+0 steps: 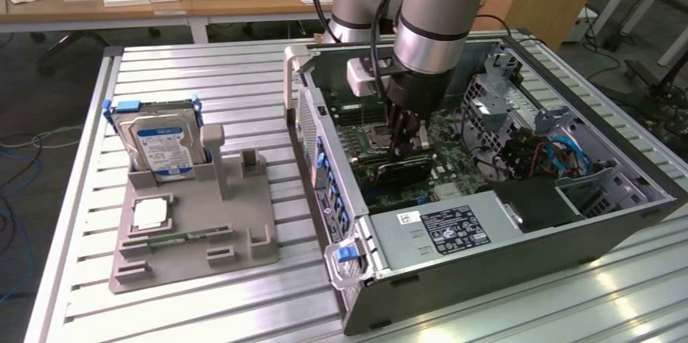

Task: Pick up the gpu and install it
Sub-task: 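Press down on the gpu until it lock into place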

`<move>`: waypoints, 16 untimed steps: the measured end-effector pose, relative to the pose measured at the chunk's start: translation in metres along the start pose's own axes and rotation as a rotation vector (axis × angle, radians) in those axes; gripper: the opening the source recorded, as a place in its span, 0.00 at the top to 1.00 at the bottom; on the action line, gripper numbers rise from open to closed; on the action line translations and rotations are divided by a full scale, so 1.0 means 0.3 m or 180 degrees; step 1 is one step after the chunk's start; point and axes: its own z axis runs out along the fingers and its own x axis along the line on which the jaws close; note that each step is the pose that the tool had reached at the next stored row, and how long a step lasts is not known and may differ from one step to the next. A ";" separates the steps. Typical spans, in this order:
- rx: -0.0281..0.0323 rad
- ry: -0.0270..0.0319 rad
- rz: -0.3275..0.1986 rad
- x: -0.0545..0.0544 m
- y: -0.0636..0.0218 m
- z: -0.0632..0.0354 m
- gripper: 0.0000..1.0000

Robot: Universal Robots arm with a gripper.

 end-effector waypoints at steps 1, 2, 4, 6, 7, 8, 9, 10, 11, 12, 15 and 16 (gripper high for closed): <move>0.0001 -0.0001 0.0000 0.000 0.000 0.003 0.89; 0.0000 0.0000 0.0000 0.000 0.000 0.004 0.89; 0.0000 0.0001 0.0000 0.000 0.000 0.004 0.89; 0.0000 0.0001 0.0000 0.000 0.000 0.004 0.89; 0.0000 0.0001 0.0000 0.000 0.000 0.004 0.89; 0.0000 0.0001 0.0000 0.000 0.000 0.004 0.89; 0.0000 0.0001 0.0000 0.000 0.000 0.004 0.89; 0.0000 0.0001 0.0000 0.000 0.000 0.004 0.89; 0.0000 0.0000 0.0000 0.000 0.000 0.005 0.89; 0.0000 0.0000 0.0000 0.000 0.000 0.007 0.89; -0.0001 0.0002 0.0000 0.000 0.000 0.008 0.89; -0.0001 0.0002 0.0000 0.000 0.000 0.008 0.89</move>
